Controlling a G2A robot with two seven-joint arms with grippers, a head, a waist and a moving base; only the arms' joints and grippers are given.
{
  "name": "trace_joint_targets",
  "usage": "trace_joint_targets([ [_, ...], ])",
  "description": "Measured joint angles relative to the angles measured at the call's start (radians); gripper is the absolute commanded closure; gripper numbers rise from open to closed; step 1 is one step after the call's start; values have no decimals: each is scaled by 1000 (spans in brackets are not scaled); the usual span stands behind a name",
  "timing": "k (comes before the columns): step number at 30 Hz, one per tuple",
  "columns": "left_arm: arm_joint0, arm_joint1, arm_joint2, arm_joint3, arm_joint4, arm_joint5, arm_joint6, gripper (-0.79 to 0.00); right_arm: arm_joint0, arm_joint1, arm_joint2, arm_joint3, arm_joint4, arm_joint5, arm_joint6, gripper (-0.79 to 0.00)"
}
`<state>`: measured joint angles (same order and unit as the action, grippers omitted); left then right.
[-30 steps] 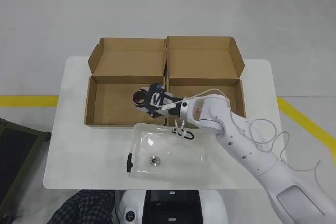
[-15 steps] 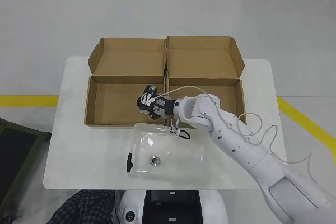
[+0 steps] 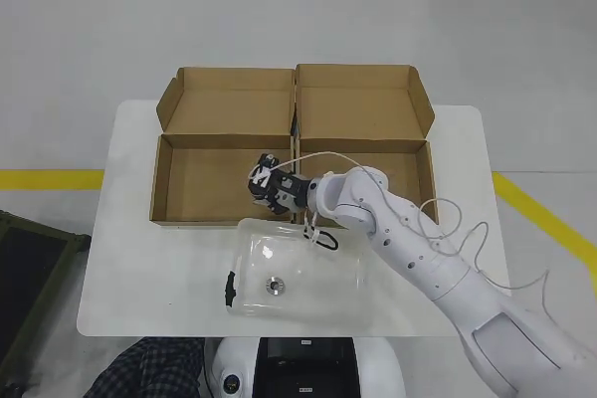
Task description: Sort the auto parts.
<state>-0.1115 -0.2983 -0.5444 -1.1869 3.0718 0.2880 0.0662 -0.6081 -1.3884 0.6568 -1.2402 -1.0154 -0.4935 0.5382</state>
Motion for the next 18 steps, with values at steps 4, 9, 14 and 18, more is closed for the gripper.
trace_joint_targets([
  [4,0,0,0,0,0,0,0,-785,-2,-4,0,9,1,-2,15,-166],
  [9,0,0,0,0,0,0,0,-785,-7,-8,1,15,3,-13,36,-289],
  [14,0,0,0,0,0,0,0,-785,-14,-10,7,16,-2,-15,44,-369],
  [18,0,0,0,0,0,0,0,-785,-19,-11,14,15,-4,-14,50,-376],
])
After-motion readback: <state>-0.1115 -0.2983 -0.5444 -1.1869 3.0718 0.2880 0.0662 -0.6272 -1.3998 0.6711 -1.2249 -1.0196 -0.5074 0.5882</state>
